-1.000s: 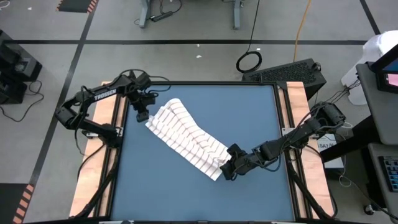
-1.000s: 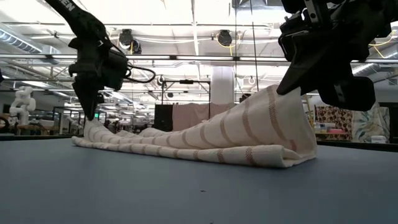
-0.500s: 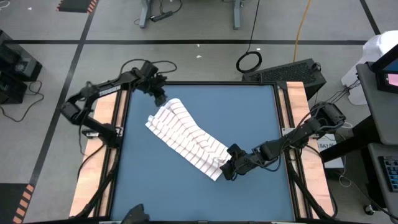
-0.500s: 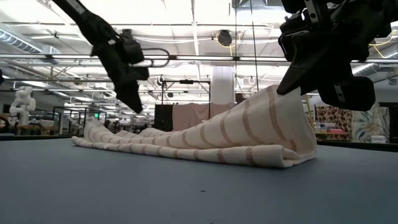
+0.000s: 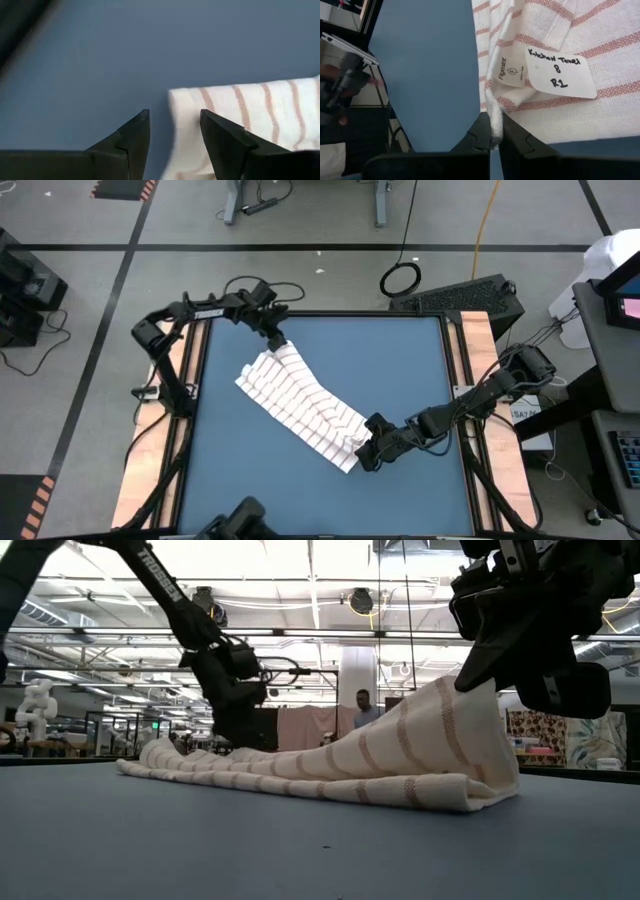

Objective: Roll towel
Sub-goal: Fold the white towel

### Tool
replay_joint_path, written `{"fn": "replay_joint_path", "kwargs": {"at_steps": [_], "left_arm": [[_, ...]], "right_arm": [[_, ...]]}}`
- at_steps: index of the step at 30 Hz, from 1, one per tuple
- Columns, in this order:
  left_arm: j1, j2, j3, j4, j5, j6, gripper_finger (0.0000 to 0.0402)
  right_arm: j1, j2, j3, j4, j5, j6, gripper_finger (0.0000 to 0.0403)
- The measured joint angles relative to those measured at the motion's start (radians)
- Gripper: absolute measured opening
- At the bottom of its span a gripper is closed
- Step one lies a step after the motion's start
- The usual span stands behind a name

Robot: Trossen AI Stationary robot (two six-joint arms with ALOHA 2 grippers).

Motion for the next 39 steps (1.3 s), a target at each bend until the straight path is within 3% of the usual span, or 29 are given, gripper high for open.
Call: {"fn": "replay_joint_path", "kwargs": {"at_steps": [6,11,14,17,21,24,28,33,36,39], "left_arm": [[-0.007,0.058,0.001,-0.025,0.201,-0.032,0.0154],[-0.033,0.015,0.001,-0.034,0.463,0.013,0.0034],[-0.041,-0.071,0.001,-0.151,0.506,0.062,0.0012],[-0.051,-0.202,0.001,-0.345,0.47,0.222,0.0006],[-0.077,-0.386,0.001,-0.566,0.271,0.408,0.0005],[-0.107,-0.499,-0.006,-0.689,0.187,0.475,0.0006],[-0.169,-0.599,-0.071,-0.748,0.107,0.431,0.0026],[-0.241,-0.699,-0.222,-0.664,-0.005,0.306,0.0062],[-0.276,-0.749,-0.273,-0.638,-0.013,0.241,0.0087],[-0.324,-0.79,-0.292,-0.641,0.041,0.182,0.0107]], "right_arm": [[0.0,0.0,0.0,-0.004,0.003,0.0,0.0004],[0.0,0.0,0.0,-0.006,0.004,0.0,0.0004],[0.0,0.0,0.0,-0.011,0.005,0.007,0.0004],[0.0,0.0,0.0,-0.022,0.005,0.027,0.0004],[0.0,0.0,0.0,-0.064,0.005,0.036,0.0004],[0.0,0.0,0.0,-0.103,0.006,0.049,0.0004],[-0.002,0.0,0.0,-0.136,0.009,0.059,0.0004],[-0.003,0.0,0.0,-0.145,0.013,0.06,0.0004],[-0.003,0.0,0.0,-0.167,0.013,0.088,0.0004],[-0.003,0.0,0.0,-0.182,0.013,0.108,0.0004]]}}
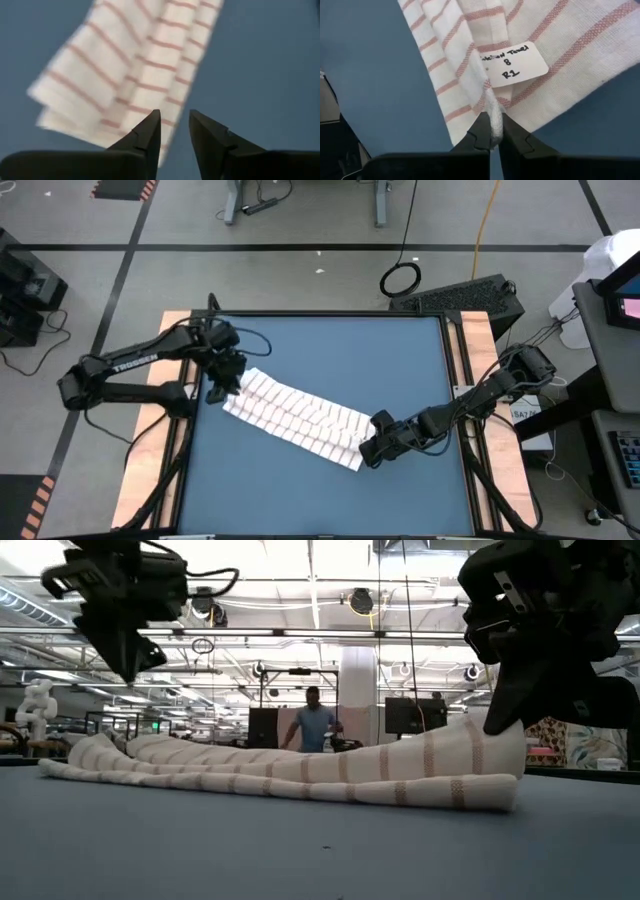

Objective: Roll towel
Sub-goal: Fold the white towel

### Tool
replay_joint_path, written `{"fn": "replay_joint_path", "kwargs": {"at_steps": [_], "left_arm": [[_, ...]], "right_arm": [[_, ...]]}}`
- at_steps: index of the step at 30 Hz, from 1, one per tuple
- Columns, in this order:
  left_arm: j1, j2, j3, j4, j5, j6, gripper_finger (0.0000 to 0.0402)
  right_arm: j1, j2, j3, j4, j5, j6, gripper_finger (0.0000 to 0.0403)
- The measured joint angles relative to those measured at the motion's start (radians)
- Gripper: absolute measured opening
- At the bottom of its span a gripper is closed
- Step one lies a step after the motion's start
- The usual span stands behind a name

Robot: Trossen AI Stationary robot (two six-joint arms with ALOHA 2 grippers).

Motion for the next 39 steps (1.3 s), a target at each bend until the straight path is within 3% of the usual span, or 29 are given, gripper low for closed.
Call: {"fn": "replay_joint_path", "kwargs": {"at_steps": [2,6,8,16,18,22,24,28,31,34,39], "left_arm": [[-0.028,-0.024,-0.001,0.013,-0.03,-0.034,0.0115],[-0.042,-0.037,-0.001,0.185,-0.32,-0.205,0.0118],[-0.015,0.0,0.001,0.256,-0.367,-0.249,0.0118],[0.168,0.337,-0.001,0.31,-0.188,-0.453,0.0118],[0.191,0.38,-0.001,0.327,-0.133,-0.476,0.0118],[0.209,0.435,-0.001,0.36,-0.157,-0.495,0.0119],[0.22,0.458,-0.001,0.389,-0.12,-0.474,0.0118],[0.224,0.477,-0.001,0.395,0.034,-0.445,0.0103],[0.211,0.469,-0.001,0.34,0.107,-0.38,0.0056],[0.209,0.424,-0.001,0.238,0.159,-0.312,0.0011],[0.2,0.259,0.0,0.024,0.165,-0.177,0.0005]], "right_arm": [[0.0,0.0,0.0,0.001,0.0,-0.002,0.0004],[0.0,0.0,0.0,0.002,0.013,-0.005,0.0004],[0.0,0.0,0.0,0.002,0.018,-0.004,0.0004],[0.0,0.0,0.0,0.01,0.017,-0.004,0.0004],[0.001,0.0,0.0,0.01,0.016,-0.004,0.0004],[0.003,0.0,0.0,0.011,0.017,-0.004,0.0004],[0.003,0.0,0.0,0.011,0.018,-0.004,0.0004],[0.003,0.0,0.0,0.01,0.021,-0.004,0.0004],[0.003,0.0,0.0,0.01,0.022,-0.004,0.0004],[0.003,0.0,0.0,0.01,0.023,0.007,0.0004],[0.003,0.0,0.0,0.011,0.024,0.019,0.0004]]}}
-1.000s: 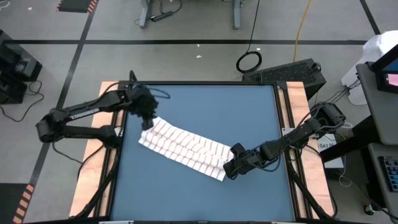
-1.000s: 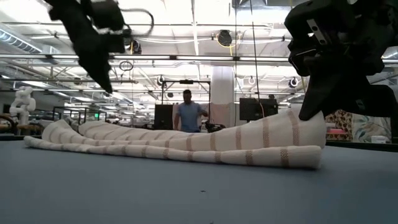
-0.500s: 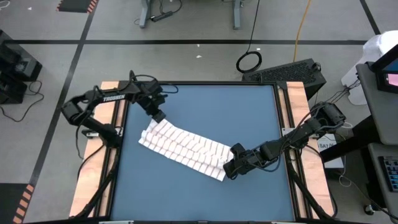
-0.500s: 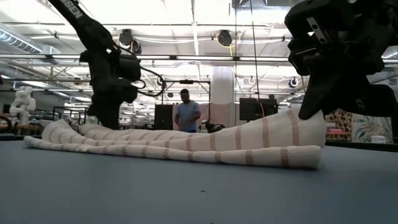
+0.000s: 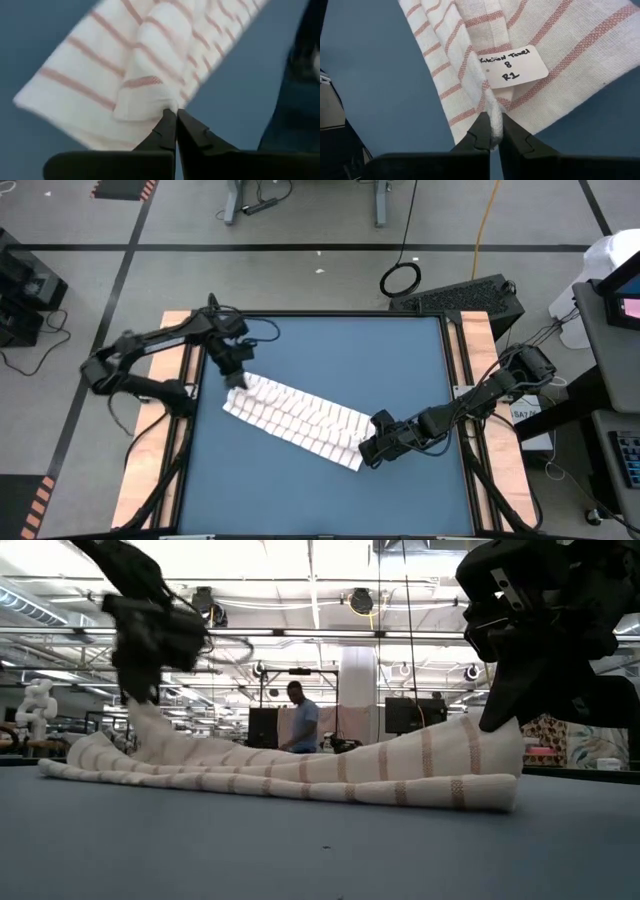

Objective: Roll towel
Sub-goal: Fold the white towel

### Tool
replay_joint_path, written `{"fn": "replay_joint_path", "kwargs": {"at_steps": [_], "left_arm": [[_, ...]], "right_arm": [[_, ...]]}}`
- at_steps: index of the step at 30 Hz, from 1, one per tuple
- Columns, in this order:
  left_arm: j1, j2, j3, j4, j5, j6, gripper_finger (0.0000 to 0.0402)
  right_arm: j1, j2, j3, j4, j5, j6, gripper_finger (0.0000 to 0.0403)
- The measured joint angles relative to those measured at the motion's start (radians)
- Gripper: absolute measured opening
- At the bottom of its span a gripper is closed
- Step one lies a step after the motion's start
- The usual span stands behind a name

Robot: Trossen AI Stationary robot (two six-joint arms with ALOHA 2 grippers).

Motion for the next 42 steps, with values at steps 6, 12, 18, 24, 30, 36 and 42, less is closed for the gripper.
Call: {"fn": "replay_joint_path", "kwargs": {"at_steps": [6,12,18,24,30,36,42], "left_arm": [[-0.106,-0.228,-0.001,-0.065,-0.082,0.043,0.0004],[-0.287,-0.309,-0.011,-0.042,-0.244,-0.038,0.0021],[-0.351,-0.303,-0.011,-0.035,-0.459,-0.177,0.01],[-0.357,-0.299,-0.033,-0.127,-0.56,-0.538,0.017],[-0.353,-0.318,-0.188,0.068,-0.49,-0.633,0.018],[-0.324,-0.318,-0.255,0.124,-0.507,-0.724,0.018],[-0.323,-0.297,-0.255,0.133,-0.539,-0.772,0.018]], "right_arm": [[0.0,0.0,0.0,0.0,0.0,-0.021,0.0004],[0.0,0.0,0.0,0.0,-0.001,-0.025,0.0004],[0.0,0.0,0.0,0.0,-0.001,-0.014,0.0004],[0.0,0.0,0.0,-0.015,-0.001,0.009,0.0004],[0.0,0.0,0.0,-0.014,-0.003,-0.002,0.0004],[0.0,0.0,0.0,-0.004,-0.009,-0.018,0.0004],[0.0,0.0,0.0,-0.001,-0.01,-0.04,0.0004]]}}
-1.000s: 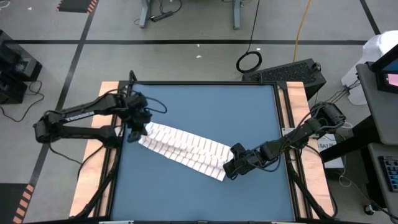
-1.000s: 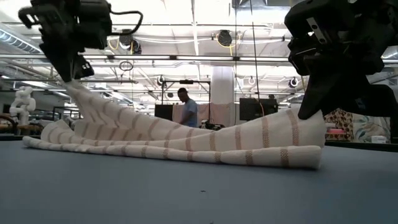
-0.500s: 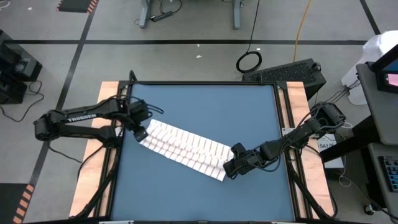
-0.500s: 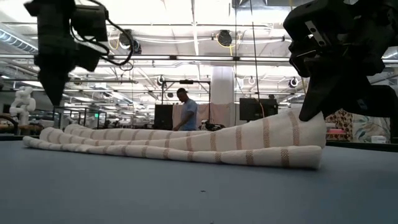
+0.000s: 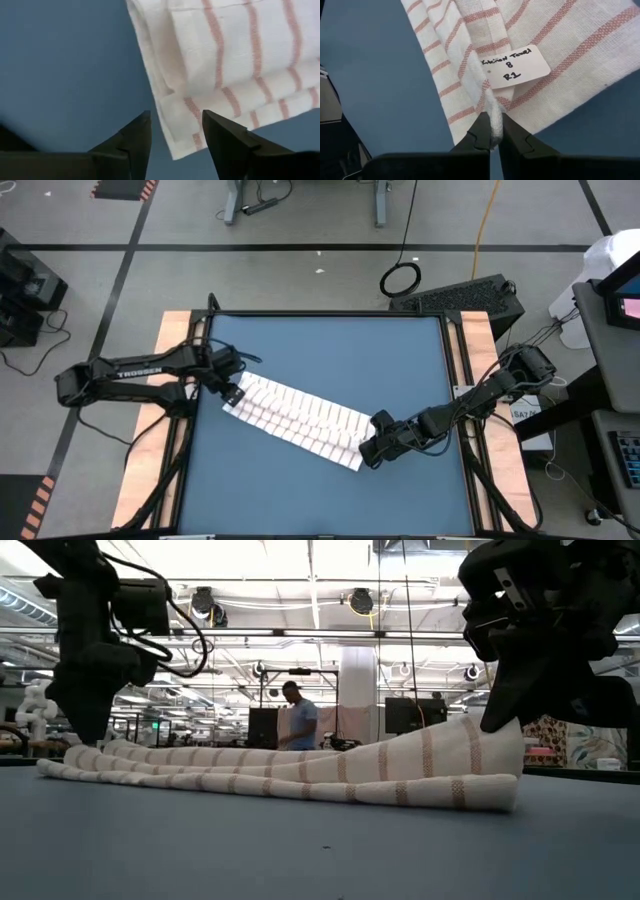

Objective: Roll towel
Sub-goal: Fold the white towel

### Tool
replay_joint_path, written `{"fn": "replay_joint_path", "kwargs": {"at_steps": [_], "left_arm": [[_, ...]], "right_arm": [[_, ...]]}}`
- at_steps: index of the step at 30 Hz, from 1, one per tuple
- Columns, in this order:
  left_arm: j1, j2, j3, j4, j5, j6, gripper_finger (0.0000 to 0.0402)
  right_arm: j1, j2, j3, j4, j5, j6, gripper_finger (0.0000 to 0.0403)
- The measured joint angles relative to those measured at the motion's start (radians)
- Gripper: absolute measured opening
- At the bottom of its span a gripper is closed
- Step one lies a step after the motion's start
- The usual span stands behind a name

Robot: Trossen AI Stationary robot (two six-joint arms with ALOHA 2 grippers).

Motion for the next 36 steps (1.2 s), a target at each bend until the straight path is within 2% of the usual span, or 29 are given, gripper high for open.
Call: {"fn": "replay_joint_path", "kwargs": {"at_steps": [3,6,13,14,19,23,30,32,36], "left_arm": [[0.0,0.026,-0.016,-0.001,0.008,-0.026,0.0175],[0.0,0.048,-0.028,0.009,0.018,-0.05,0.0149],[-0.003,0.052,-0.03,0.086,0.107,-0.053,0.0019],[-0.003,0.052,-0.03,0.082,0.118,-0.054,0.001],[-0.02,0.026,0.021,-0.028,0.161,-0.04,0.0003],[-0.048,-0.022,0.114,-0.111,0.243,0.048,0.0002],[-0.11,-0.085,0.247,-0.057,0.424,0.235,0.0001],[-0.122,-0.089,0.26,-0.023,0.4,0.285,0.0001],[-0.127,-0.074,0.249,0.005,0.147,0.29,0.0001]], "right_arm": [[0.0,0.0,0.0,0.0,0.0,-0.008,0.0004],[0.0,0.0,0.0,0.001,0.0,-0.01,0.0004],[0.0,0.0,0.0,0.002,-0.012,-0.03,0.0004],[0.0,0.0,0.0,0.002,-0.023,-0.033,0.0004],[0.0,0.0,0.0,0.004,-0.054,-0.036,0.0004],[0.0,0.0,0.0,0.004,-0.053,-0.032,0.0004],[0.0,0.0,0.0,-0.003,-0.049,-0.035,0.0004],[0.0,0.0,0.0,-0.003,-0.049,-0.035,0.0004],[0.0,0.0,0.0,-0.003,-0.049,-0.031,0.0004]]}}
